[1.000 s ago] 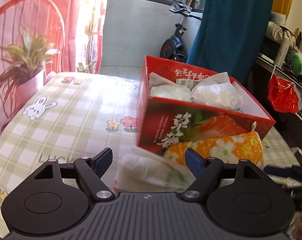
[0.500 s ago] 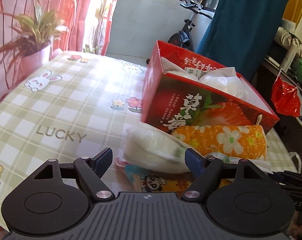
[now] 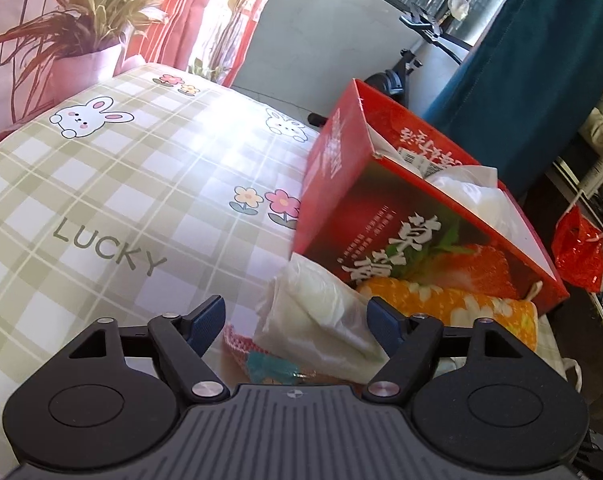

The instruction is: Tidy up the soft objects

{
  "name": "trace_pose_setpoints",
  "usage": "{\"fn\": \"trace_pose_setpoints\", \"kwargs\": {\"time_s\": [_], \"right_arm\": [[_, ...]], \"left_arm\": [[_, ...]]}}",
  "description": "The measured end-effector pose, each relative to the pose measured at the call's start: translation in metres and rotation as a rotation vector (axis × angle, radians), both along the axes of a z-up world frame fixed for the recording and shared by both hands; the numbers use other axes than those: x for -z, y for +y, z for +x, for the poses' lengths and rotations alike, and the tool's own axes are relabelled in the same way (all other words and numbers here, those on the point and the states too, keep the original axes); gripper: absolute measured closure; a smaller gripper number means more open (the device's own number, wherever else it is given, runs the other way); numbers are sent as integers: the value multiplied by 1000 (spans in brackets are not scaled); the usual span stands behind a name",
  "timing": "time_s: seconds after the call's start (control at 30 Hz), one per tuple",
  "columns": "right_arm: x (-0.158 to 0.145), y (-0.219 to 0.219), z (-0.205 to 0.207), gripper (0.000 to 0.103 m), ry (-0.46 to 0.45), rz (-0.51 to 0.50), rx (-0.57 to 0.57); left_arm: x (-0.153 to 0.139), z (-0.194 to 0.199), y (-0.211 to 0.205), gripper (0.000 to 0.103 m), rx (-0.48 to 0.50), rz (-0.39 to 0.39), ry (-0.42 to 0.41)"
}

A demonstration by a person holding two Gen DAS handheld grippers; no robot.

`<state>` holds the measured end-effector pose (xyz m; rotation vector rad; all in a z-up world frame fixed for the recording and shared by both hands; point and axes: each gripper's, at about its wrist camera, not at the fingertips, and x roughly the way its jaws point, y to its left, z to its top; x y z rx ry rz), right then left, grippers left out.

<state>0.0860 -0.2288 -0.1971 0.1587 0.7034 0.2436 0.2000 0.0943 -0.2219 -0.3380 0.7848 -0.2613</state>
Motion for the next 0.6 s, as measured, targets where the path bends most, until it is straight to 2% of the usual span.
{"fn": "trace_pose_setpoints", "kwargs": {"time_s": [0.03,0.07,0.13,0.23,0.4,0.6], "right_arm": [[0,0,0,69,0,0,0],[0,0,0,69,0,1,0],[0,0,0,69,0,-2,2],[-1,-1,0,69,0,3,7],[-10,-5,-3,72,-36,23,19],[-36,-12,-9,74,-135,35,41]], "left_arm": [[0,1,0,45,7,-9,-5],[-1,1,-1,53,18,-13,-10],[-3,-3,-3,65,21,19,-41],[-10,-12,-5,75,33,51,-89],[-29,-33,-12,79,56,108,-190],[-57,-47,-19,81,74,112,-291]]}}
